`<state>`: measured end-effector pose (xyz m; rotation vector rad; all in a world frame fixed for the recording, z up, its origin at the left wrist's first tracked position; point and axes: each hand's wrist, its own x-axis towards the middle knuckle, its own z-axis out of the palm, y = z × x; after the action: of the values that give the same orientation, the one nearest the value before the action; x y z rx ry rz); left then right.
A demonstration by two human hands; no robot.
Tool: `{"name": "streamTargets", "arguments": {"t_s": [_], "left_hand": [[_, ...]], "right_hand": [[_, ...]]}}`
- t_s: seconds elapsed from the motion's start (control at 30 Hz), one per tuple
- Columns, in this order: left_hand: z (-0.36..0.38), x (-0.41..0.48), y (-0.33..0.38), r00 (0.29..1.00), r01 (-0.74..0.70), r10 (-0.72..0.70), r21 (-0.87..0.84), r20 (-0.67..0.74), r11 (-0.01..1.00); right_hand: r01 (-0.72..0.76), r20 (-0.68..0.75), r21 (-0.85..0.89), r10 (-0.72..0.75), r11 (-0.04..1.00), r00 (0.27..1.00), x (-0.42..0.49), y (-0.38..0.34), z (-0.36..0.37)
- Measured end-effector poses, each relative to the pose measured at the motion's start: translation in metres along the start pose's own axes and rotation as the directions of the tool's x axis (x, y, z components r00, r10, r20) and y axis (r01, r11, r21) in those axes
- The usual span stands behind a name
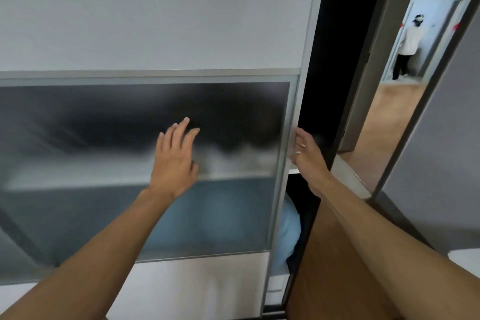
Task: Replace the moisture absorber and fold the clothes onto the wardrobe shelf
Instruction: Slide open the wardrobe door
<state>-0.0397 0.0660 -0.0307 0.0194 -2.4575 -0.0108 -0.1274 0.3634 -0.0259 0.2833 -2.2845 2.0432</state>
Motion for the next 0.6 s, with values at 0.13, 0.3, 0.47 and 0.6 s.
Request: {"name": "streamTargets", "arguments": {"t_s": [0.13, 0.3, 0.47, 0.6], "left_hand": [[0.002, 0.016, 0.023, 1.0, -0.014, 0.015, -0.088, 0.005, 0.996], [0.005, 0.036, 0.04, 0.97, 0.155, -0.132, -0.096, 0.205, 0.983], [0.013, 0.056, 0.043, 0.91, 0.266, -0.263, 0.036, 0.319, 0.963], [0.014, 0.054, 0.027, 0.868, 0.373, -0.394, 0.127, 0.303, 0.919]], "right_hand": [[0.072, 0.121, -0.048, -0.066, 0.996, 0.99, 0.0, -0.005, 0.025], [0.155, 0.318, -0.095, -0.118, 0.983, 0.941, -0.003, -0.011, 0.056], [0.193, 0.563, -0.148, -0.077, 0.97, 0.823, 0.012, -0.019, 0.074], [0.233, 0.641, -0.215, -0.043, 0.948, 0.766, 0.027, -0.008, 0.083]]}}
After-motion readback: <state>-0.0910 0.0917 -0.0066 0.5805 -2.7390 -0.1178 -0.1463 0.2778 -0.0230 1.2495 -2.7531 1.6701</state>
